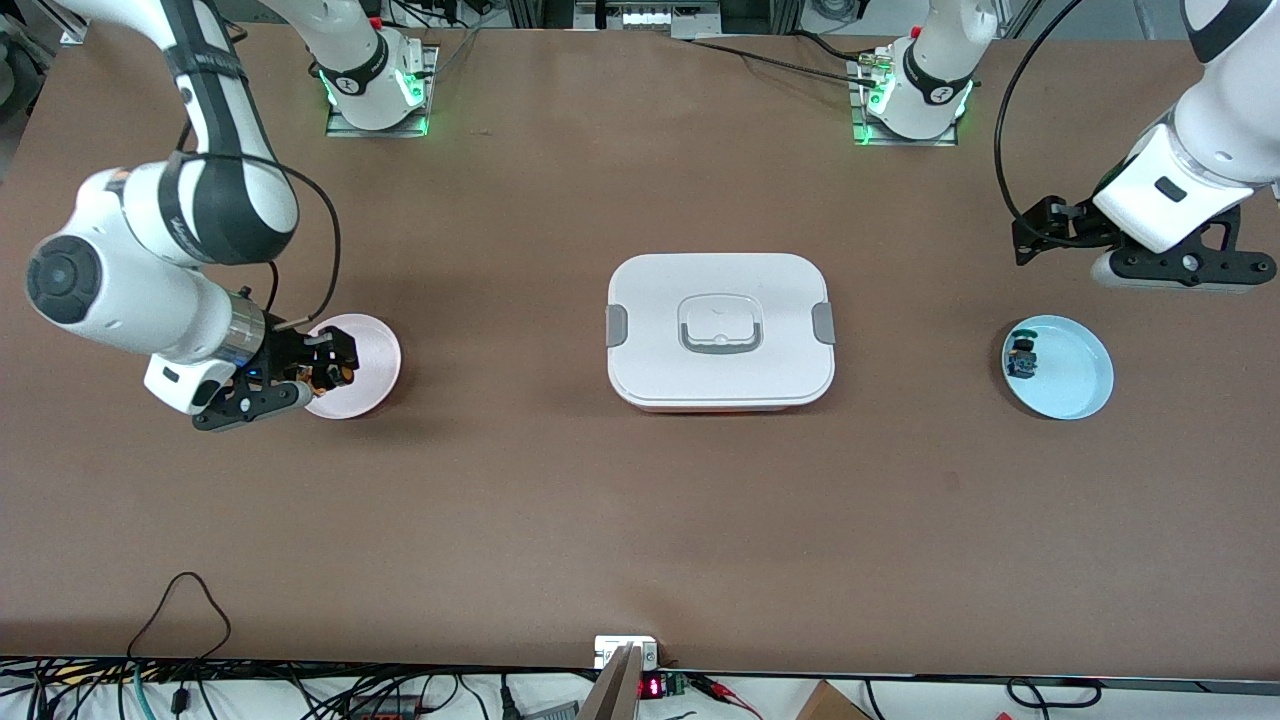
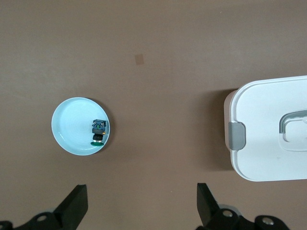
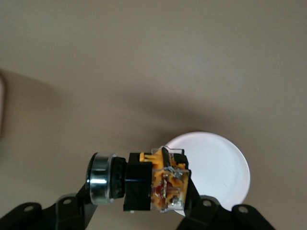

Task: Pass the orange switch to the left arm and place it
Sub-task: 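Close the right gripper on the orange switch while the left gripper lowers, then lift the switch over the box while the left gripper reaches toward it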

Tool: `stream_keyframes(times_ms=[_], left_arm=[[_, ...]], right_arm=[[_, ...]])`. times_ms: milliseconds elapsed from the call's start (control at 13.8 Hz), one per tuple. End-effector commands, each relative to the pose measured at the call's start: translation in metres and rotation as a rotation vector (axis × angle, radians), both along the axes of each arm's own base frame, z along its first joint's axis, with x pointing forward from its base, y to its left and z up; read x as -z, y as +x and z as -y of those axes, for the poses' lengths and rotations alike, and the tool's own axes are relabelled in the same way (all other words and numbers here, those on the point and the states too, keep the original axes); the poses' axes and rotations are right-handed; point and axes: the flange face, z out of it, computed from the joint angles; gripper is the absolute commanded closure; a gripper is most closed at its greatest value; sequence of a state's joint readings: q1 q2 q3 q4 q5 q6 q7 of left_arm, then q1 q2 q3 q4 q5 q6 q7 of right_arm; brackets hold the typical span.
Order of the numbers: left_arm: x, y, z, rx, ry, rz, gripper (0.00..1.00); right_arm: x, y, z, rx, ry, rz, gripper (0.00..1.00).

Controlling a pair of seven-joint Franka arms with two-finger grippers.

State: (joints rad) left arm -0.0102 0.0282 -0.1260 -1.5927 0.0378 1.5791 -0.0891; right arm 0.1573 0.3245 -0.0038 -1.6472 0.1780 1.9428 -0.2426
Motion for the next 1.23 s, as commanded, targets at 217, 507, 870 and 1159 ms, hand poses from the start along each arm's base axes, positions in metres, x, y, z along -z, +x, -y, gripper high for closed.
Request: stream_keyframes(times_ms=[217, 507, 870, 1159], left_arm=[[-0.011, 0.004, -0.007, 0.008, 0.008, 0.009, 0.00], [-0.012, 0.001, -0.004, 0.007, 0.005, -0.002, 0.00], [0.009, 0.003, 0.005, 0.017, -0.057, -0.094, 0.00], [0.023, 0.000, 0.025, 0.017, -0.245, -0.190, 0.00]], right_arm=[[-0.081, -0.004, -0.068, -0.201, 0.241, 0.129, 0.98], [-0.094, -0.006, -0.091, -0.427, 0.509, 0.262, 0.99], [-0.090, -0.009, -0.126, -0.757, 0.689, 0.497, 1.00], [-0.070, -0.024, -0.178, -0.862, 0.959, 0.662, 1.00]])
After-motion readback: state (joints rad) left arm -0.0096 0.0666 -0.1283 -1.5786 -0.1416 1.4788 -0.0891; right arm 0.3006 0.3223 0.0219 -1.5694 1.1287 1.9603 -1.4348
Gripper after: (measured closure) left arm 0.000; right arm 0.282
